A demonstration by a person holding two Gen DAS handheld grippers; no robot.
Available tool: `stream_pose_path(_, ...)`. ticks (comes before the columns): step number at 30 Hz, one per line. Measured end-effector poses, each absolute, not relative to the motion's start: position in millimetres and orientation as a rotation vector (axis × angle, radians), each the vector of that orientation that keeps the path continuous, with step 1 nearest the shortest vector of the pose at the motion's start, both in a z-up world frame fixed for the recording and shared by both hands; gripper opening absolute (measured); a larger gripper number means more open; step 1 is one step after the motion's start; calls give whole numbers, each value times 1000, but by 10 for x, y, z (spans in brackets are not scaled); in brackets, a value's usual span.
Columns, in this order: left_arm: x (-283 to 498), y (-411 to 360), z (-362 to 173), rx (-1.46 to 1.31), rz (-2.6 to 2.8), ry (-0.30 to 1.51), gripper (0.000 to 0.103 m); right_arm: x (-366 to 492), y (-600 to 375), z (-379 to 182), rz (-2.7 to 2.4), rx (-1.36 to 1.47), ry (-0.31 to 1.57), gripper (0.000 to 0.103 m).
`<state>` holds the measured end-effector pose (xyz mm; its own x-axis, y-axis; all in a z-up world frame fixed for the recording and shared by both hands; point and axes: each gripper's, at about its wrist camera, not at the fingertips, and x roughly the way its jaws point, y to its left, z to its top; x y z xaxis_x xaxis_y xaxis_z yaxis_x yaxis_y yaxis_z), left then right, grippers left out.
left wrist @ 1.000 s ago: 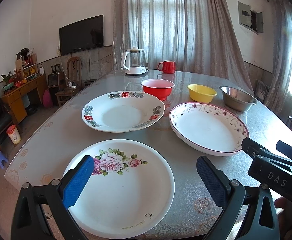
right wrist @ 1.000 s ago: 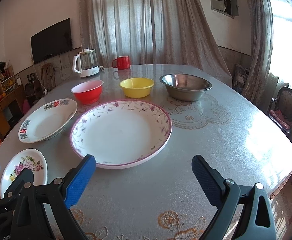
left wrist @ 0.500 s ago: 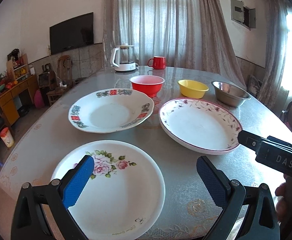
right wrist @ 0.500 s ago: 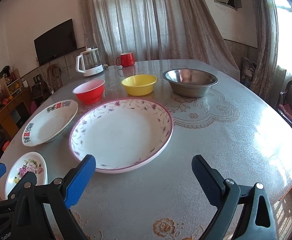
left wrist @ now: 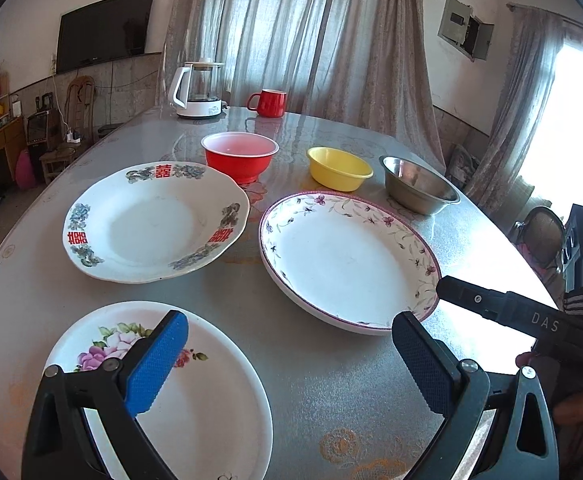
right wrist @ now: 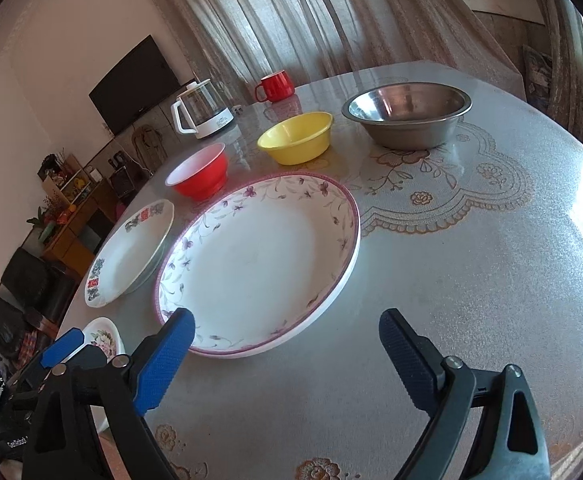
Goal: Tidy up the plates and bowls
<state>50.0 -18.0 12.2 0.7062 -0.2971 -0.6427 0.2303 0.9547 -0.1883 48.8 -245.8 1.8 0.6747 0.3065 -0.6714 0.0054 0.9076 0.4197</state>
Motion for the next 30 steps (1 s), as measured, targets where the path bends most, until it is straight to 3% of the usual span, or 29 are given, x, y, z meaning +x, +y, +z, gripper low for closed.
stream_pose_path(1,534,-197,123,-87,-296,741,102,521,-2489,-17,184,432,833,75)
stream_pose_path(6,678,-271,174,-54,-300,749,102,647,-2585,-151,155,463,862,52)
stream_pose_path(18,991,-498,147,-26,-373,819,95,902,-2704,-232,125,438,886,47)
stream_pose_path(27,1231,-586,100,-42,-423,874,75,1009,-2688,-263,124,400,889,46)
stream_pose_path(30,1327,-577,70,-53,-426,904,61,1044,-2686,-272,118,385,895,36)
